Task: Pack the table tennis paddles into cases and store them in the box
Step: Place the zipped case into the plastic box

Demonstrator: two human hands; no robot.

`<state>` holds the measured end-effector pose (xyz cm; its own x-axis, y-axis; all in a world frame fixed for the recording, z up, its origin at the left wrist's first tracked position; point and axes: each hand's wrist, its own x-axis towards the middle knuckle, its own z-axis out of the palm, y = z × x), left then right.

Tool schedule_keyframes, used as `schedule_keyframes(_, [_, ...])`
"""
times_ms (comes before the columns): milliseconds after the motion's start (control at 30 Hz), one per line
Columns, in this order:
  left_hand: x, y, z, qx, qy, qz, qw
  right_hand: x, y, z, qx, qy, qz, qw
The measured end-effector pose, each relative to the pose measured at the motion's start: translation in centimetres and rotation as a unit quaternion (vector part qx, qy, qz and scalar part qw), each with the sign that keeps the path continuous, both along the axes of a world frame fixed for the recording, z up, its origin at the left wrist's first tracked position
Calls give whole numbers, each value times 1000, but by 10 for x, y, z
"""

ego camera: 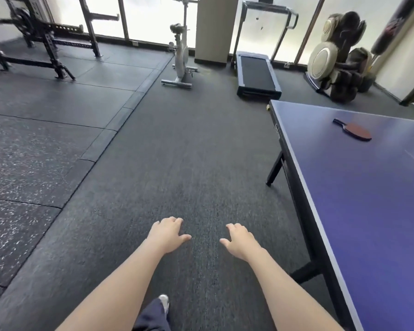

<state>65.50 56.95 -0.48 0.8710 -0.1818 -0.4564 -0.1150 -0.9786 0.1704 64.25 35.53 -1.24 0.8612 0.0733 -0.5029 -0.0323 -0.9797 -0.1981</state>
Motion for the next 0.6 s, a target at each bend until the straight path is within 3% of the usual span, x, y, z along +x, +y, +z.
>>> schedule_keyframes(267, [207,11,14,21,6,-71,997,173,2,22,1,-31,-67,997])
schedule_keyframes(600, [436,-107,6,25,8,-165,986,365,-105,2,20,-15,-181,983])
